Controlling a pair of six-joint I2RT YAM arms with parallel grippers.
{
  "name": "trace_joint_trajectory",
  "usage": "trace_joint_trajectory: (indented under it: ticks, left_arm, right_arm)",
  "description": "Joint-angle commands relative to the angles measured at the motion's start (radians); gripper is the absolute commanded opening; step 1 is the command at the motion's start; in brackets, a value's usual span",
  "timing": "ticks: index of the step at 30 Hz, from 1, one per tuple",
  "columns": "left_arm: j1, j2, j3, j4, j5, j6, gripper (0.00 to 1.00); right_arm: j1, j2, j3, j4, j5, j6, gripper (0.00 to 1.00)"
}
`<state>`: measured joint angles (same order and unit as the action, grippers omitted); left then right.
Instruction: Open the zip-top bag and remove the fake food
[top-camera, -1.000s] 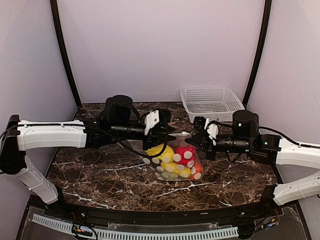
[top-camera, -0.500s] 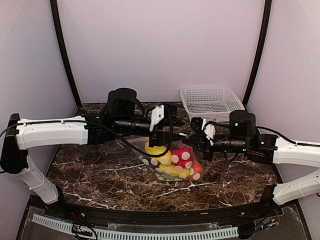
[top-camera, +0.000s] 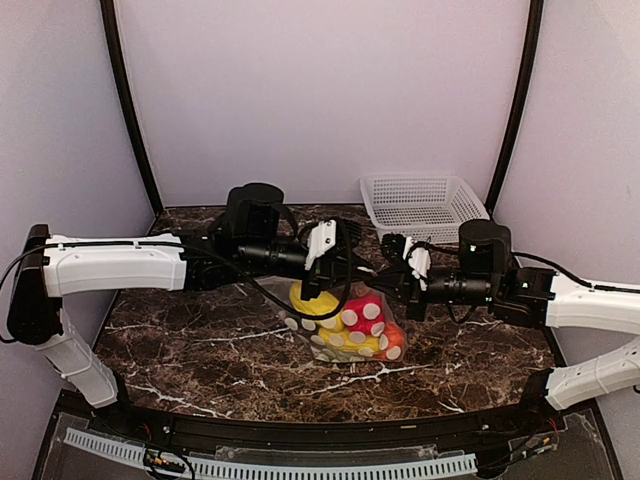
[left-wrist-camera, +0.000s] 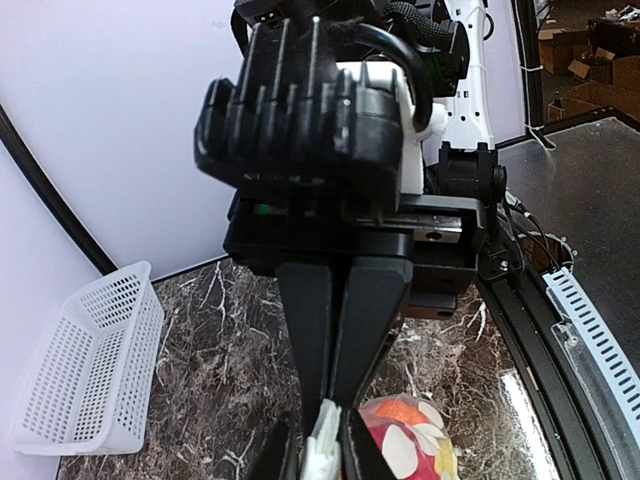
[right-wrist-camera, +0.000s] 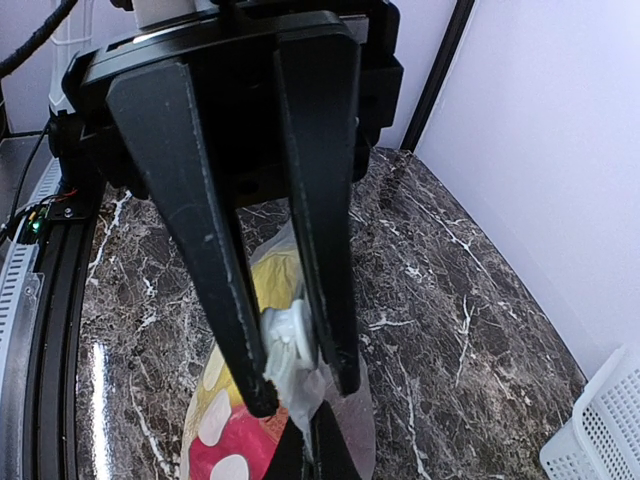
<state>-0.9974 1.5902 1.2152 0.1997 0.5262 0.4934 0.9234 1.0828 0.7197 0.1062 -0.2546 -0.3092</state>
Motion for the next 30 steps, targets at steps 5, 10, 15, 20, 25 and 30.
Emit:
trace_joint_trajectory:
  ticks: [5, 10, 15, 20, 25, 30]
  left_arm:
    - [0.0, -0.028, -0.036, -0.041, -0.059, 0.031, 0.07]
    - [0.014, -0.045, -0.07, -0.042, -0.091, 0.032, 0.07]
    - [0.037, -0.067, -0.098, -0.03, -0.117, 0.035, 0.11]
    - [0.051, -0.093, -0.114, -0.023, -0.12, 0.042, 0.1]
    - [0.054, -0.098, -0.113, -0.033, -0.12, 0.053, 0.08]
    - [0.055, -0.098, -0.117, -0.033, -0.12, 0.056, 0.03]
  right_arm:
    - [-0.005, -0.043, 0.002, 0.041, 0.018, -0.004, 0.0]
    - [-0.005, -0.071, -0.016, 0.05, 0.02, 0.0, 0.0]
    - [-0.005, -0.09, -0.029, 0.043, 0.02, 0.004, 0.0]
    - [-0.005, -0.084, -0.034, 0.036, 0.016, 0.003, 0.0]
    - [-0.005, -0.081, -0.031, 0.04, 0.009, 0.003, 0.0]
    - [-0.005, -0.083, -0.029, 0.033, 0.017, -0.001, 0.0]
